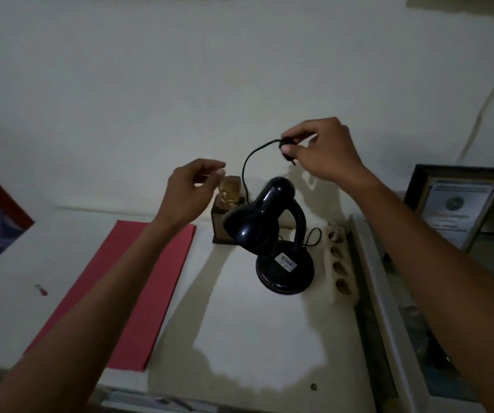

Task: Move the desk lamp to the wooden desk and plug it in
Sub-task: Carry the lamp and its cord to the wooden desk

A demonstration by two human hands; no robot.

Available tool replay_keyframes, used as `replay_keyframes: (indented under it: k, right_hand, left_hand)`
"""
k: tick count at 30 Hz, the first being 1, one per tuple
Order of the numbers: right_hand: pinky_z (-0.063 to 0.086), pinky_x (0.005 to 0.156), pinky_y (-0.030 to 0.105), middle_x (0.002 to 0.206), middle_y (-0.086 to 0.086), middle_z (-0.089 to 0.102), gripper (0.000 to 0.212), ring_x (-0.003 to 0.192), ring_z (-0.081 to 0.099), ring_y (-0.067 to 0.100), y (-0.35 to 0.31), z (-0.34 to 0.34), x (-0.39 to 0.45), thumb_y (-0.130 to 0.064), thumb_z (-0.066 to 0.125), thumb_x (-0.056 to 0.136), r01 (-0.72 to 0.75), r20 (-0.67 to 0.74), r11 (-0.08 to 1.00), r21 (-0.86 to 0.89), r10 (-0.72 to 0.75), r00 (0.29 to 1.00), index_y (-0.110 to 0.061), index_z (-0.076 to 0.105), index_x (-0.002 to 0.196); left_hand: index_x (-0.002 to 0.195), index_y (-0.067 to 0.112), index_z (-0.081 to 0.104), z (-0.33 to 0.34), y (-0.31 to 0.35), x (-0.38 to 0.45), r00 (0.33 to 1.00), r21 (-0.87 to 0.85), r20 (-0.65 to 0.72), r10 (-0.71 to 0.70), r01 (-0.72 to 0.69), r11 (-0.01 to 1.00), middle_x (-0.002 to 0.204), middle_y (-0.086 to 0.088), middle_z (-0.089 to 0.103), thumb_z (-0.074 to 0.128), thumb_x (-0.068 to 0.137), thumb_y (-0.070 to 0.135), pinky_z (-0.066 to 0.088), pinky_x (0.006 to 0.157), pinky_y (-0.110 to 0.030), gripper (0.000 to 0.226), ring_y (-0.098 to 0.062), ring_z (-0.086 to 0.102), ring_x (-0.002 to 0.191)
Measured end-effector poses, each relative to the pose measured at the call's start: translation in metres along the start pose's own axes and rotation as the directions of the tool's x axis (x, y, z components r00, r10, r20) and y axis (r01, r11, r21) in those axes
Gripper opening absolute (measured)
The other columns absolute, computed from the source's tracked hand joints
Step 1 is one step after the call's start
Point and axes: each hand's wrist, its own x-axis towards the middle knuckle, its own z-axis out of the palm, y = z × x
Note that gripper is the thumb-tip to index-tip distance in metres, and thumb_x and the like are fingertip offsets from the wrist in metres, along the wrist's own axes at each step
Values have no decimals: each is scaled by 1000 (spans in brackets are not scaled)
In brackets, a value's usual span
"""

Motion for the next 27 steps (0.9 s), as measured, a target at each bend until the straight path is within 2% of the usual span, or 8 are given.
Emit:
replay_keyframes:
  k: [6,10,15,19,21,23,25,27]
  right_hand:
    - [46,66,18,82,-17,77,38,56,55,-7,-26,20,-7,-36,92,70,29,112,988,154,-47,993,-36,73,103]
    - [50,67,21,87,-17,78,44,71,61,16,-22,20,-15,-33,92,71,26,82,984,176,-41,996,-32,66,107]
    - [53,81,13,106,-8,78,43,95,72,2,0,15,-40,-21,84,84,-9,57,945,327,-10,998,-16,67,123]
    - [56,94,33,122,-6,67,48,113,65,9,57,22,-89,-12,54,83,-246,-114,918,313,293,949,-26,60,129]
    - [55,89,33,130,-4,59,63,124,60,19,88,37,-117,-15,61,81,-460,6,846,270,476,879,-29,49,141]
    - [47,105,39,147,3,48,93,138,49,28,107,60,-138,-23,80,75,-608,200,791,66,587,785,-27,31,155]
    - [36,116,41,157,6,40,123,145,41,29,112,84,-151,-34,93,62,-640,303,765,-75,629,716,-21,20,160]
    - [42,114,39,148,6,51,127,138,51,26,113,104,-155,-43,99,49,-603,304,795,-68,592,746,-14,32,154]
  left_hand:
    - [130,28,65,15,36,18,977,79,11,214,-214,974,126,10,68,71,91,43,51,85,-14,42,0,62,108]
    - [114,18,77,13,40,21,966,-66,127,224,-217,974,100,2,79,73,91,29,60,86,-35,26,-8,75,90]
    - [107,21,79,9,22,14,977,-28,114,182,-180,983,79,-2,79,75,89,23,59,68,-28,18,-6,69,62]
    - [111,9,77,-8,-6,2,994,-57,30,104,-102,993,92,-12,78,73,92,22,58,68,-30,23,-9,68,63]
    - [111,10,77,-19,-22,-10,998,-31,7,67,-67,997,89,-14,78,73,92,28,55,62,-22,27,-7,69,61]
    - [110,12,77,-25,-37,-24,1000,-12,12,24,-24,1000,88,-16,77,73,91,31,54,60,-18,27,-4,70,61]
    - [111,13,77,-28,-50,-40,999,2,27,-27,27,1000,89,-17,77,73,91,30,55,61,-18,26,-3,71,62]
    - [111,13,77,-29,-60,-53,997,-8,25,-68,68,998,87,-24,75,73,92,27,56,62,-19,24,-3,70,61]
